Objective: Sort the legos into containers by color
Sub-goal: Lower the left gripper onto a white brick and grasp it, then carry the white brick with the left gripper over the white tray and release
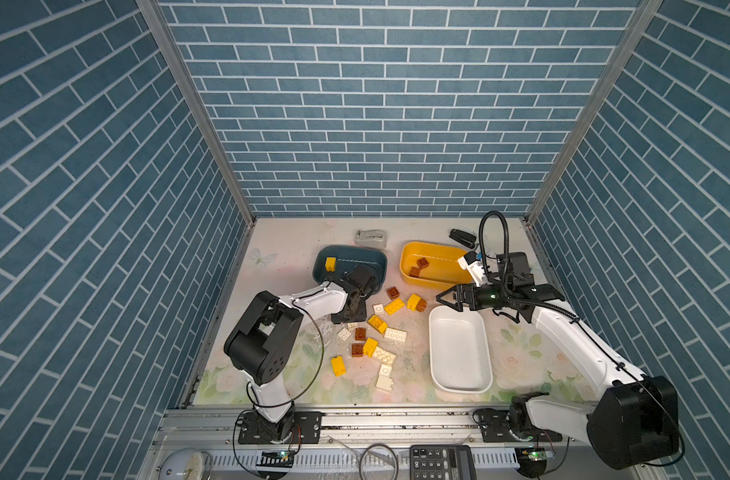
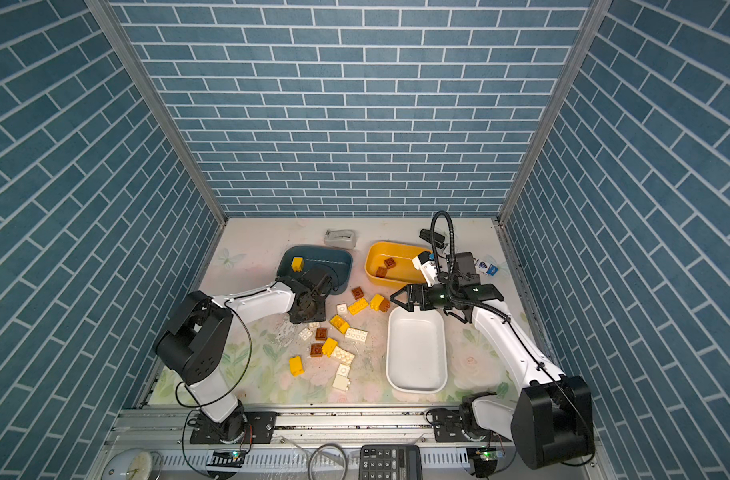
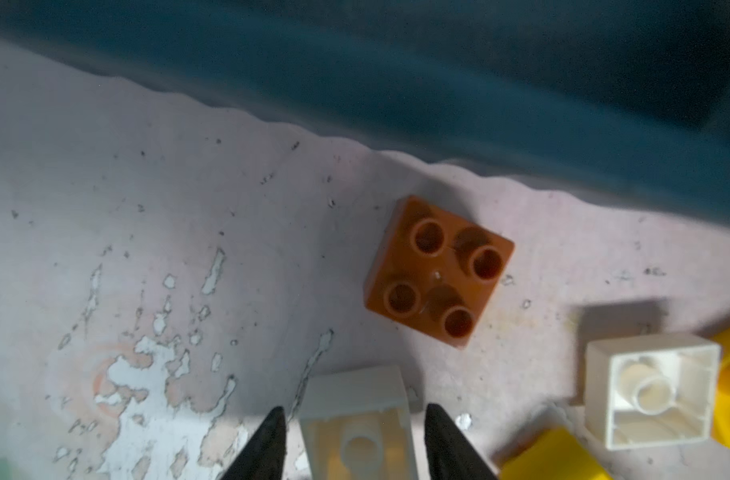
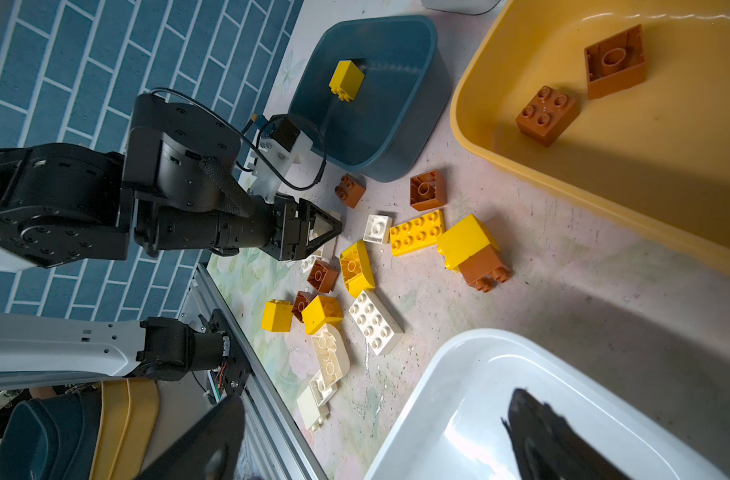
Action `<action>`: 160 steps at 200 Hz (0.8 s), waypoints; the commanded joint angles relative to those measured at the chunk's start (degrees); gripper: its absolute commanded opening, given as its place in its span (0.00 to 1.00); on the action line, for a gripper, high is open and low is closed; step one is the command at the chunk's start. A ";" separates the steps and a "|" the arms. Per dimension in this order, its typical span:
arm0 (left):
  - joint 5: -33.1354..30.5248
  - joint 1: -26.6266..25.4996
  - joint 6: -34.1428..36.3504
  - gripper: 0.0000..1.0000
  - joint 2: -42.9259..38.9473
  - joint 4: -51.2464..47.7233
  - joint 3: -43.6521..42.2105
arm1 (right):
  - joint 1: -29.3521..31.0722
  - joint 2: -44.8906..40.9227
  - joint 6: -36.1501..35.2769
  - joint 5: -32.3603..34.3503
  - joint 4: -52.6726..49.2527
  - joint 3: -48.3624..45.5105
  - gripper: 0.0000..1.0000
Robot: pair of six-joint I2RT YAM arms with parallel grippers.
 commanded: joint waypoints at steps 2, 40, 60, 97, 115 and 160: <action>0.70 0.18 0.89 0.43 0.86 0.60 -0.38 | 0.28 -0.85 -1.74 1.18 -3.11 1.32 0.99; 0.25 0.20 3.61 0.27 -1.50 -2.80 1.35 | 0.27 0.38 -4.27 3.15 -6.86 3.53 0.99; 0.28 0.27 5.47 0.27 -3.06 -5.31 3.21 | 0.28 1.51 -5.20 3.24 -7.96 4.75 0.99; 5.78 -0.03 8.05 0.28 -7.44 -9.10 7.59 | -1.14 1.89 -5.38 3.73 -8.04 6.00 0.99; 11.79 -0.55 10.07 0.28 -9.51 -8.97 9.67 | -3.26 2.41 -6.91 2.65 -9.75 6.74 0.99; 21.56 -5.00 13.04 0.26 -7.03 -7.34 18.16 | -8.09 3.10 -11.29 0.35 -15.12 9.35 0.98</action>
